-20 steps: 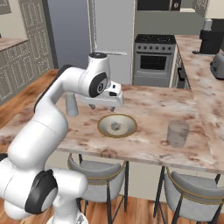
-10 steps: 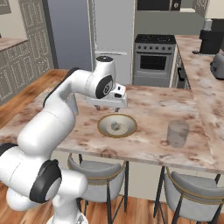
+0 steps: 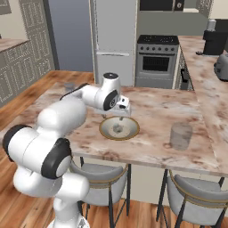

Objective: There are two ice cubes in the ice bowl. Place both ice cubes in the glass cup.

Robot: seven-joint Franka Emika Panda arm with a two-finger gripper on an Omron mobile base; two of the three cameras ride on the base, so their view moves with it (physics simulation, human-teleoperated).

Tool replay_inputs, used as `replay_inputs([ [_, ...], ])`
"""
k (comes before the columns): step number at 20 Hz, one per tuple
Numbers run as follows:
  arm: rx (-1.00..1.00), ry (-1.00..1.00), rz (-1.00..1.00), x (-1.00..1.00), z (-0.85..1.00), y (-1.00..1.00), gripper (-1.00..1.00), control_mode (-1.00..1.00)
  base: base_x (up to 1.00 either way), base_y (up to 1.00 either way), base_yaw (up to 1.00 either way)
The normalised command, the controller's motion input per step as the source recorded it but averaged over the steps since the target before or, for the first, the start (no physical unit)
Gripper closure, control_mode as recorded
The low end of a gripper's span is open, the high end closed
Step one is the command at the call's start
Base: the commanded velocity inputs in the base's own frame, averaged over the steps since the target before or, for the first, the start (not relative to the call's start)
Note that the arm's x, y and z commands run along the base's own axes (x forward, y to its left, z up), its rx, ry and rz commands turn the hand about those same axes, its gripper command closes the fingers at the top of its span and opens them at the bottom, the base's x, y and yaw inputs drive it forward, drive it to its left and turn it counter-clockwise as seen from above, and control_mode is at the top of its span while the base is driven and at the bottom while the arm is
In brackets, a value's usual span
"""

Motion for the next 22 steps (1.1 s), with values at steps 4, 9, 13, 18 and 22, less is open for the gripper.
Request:
replay_inputs([
  [4,0.00,0.00,0.00,0.49,-0.71,0.13,-1.00,-1.00,0.00,0.00,0.00],
  [9,0.00,0.00,0.00,0.20,-0.69,0.23,-1.00,-1.00,0.00,0.00,0.00],
  [13,0.00,0.04,0.00,0.03,-0.33,0.01,-1.00,-1.00,0.00,0.00,0.00],
  [18,0.00,0.00,-0.02,0.08,-0.11,-0.15,-1.00,-1.00,0.00,0.00,0.00],
  [22,0.08,0.00,-0.17,0.33,-0.09,-0.14,-1.00,-1.00,0.00,0.00,0.00],
])
